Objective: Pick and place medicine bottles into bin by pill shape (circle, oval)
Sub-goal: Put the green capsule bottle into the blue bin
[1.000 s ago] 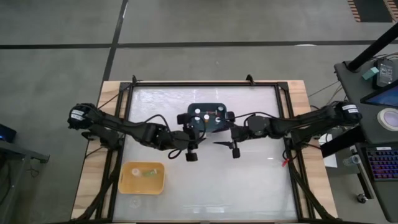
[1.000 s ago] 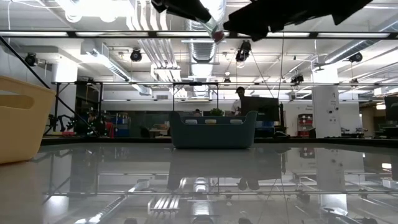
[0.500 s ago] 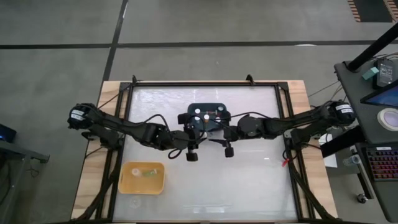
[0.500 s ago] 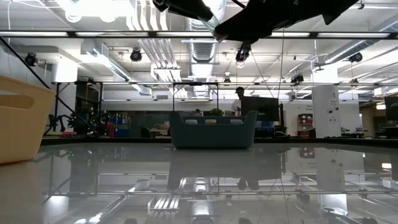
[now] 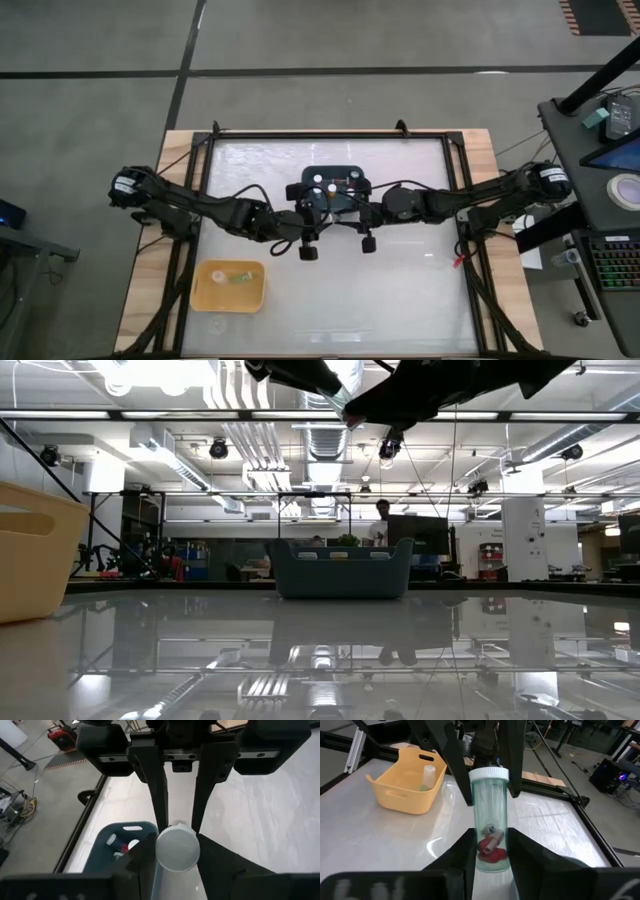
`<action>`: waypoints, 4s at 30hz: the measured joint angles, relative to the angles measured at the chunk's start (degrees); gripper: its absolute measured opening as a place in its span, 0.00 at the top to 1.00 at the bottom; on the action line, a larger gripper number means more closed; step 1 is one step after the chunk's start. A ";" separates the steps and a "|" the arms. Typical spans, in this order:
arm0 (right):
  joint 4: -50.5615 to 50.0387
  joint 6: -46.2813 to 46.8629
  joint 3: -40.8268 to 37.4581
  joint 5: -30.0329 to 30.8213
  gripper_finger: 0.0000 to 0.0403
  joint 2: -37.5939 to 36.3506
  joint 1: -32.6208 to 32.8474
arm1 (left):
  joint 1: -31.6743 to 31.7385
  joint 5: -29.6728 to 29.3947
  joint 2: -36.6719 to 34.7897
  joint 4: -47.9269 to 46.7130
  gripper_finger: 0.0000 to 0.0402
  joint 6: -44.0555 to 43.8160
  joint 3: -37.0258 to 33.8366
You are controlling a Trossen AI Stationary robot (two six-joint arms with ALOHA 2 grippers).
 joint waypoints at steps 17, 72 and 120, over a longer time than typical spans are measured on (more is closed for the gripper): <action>-1.45 0.91 -0.07 0.00 0.77 0.02 0.00 | -0.95 -0.48 -1.41 0.67 0.43 -0.43 -0.04; -69.69 6.94 42.59 1.44 0.77 19.52 -10.70 | -5.38 -8.78 -26.28 10.29 0.43 0.47 -27.41; -58.51 2.39 41.71 -2.19 0.77 32.33 -16.04 | -5.42 -8.74 -26.43 10.34 0.43 0.71 -27.85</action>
